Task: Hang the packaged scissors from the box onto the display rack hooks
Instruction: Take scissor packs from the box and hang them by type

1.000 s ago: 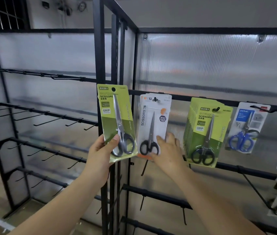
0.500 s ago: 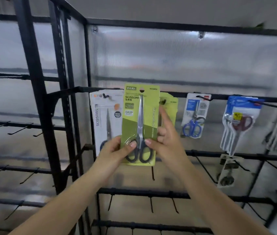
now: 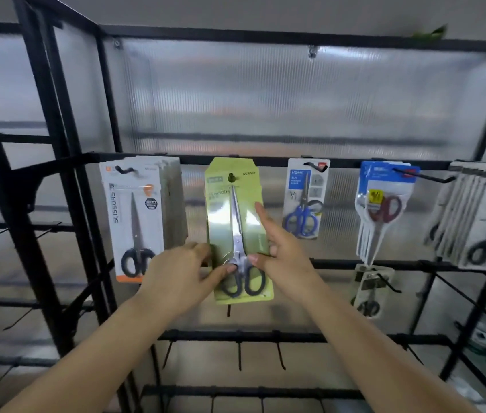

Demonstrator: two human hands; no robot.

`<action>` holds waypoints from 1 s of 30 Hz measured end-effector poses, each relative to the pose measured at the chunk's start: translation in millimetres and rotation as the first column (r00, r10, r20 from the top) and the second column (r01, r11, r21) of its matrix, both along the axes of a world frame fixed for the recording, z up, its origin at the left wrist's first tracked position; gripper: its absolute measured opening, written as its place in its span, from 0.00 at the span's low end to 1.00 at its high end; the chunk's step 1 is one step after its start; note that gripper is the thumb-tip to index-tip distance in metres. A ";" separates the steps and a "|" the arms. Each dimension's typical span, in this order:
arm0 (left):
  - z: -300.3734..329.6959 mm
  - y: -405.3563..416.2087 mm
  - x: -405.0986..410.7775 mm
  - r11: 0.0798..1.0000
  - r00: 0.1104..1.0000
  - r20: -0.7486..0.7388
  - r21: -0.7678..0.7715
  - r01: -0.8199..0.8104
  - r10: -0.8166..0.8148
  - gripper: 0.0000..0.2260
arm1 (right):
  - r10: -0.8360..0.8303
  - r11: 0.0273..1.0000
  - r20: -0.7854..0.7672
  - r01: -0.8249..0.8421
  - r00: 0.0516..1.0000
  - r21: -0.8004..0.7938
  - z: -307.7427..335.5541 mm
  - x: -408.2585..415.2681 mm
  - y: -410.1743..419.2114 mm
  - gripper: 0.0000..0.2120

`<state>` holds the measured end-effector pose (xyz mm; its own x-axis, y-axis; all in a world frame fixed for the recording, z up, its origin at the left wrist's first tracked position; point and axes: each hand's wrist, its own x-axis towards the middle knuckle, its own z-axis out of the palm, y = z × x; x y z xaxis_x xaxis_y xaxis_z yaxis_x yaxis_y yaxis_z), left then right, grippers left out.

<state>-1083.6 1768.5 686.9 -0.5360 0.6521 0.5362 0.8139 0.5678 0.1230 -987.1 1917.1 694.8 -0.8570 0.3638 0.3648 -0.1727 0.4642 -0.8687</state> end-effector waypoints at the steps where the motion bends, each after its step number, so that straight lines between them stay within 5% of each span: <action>1: -0.9 -1.8 0.0 1.000 1.000 -0.007 0.001 -0.009 0.009 0.22 | -0.001 1.000 0.020 0.001 1.000 0.003 -1.3 -2.4 0.3 0.42; 6: -2.0 -6.6 3.3 0.999 1.000 -0.015 -0.023 -0.024 0.024 0.17 | -0.060 0.983 0.084 0.044 0.995 0.179 -11.2 -8.7 -0.2 0.41; 9: -3.5 -2.1 8.7 0.998 0.996 -0.065 -0.038 -0.058 0.056 0.14 | -0.231 0.831 0.044 0.174 0.972 0.529 -14.1 -2.7 3.5 0.33; 12: -10.6 8.9 17.8 0.999 0.998 -0.053 -0.021 -0.033 0.031 0.12 | -0.271 0.713 -0.006 0.206 0.962 0.670 -14.9 5.6 12.3 0.26; 19: -60.1 43.1 42.5 0.988 0.998 0.038 -0.148 -0.041 0.047 0.14 | -0.294 0.593 0.094 0.105 0.951 0.798 -51.3 30.0 35.7 0.22; 30: -221.7 78.5 73.9 0.928 0.949 0.309 -0.370 0.056 0.066 0.12 | -0.312 0.596 0.513 -0.256 0.799 0.761 -210.4 67.0 69.4 0.17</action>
<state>-1009.7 1847.0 465.2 -0.6389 0.7667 0.0635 0.7656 0.6257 0.1491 -920.0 1986.5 484.4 -0.9766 0.2144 -0.0184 0.2152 0.9734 -0.0793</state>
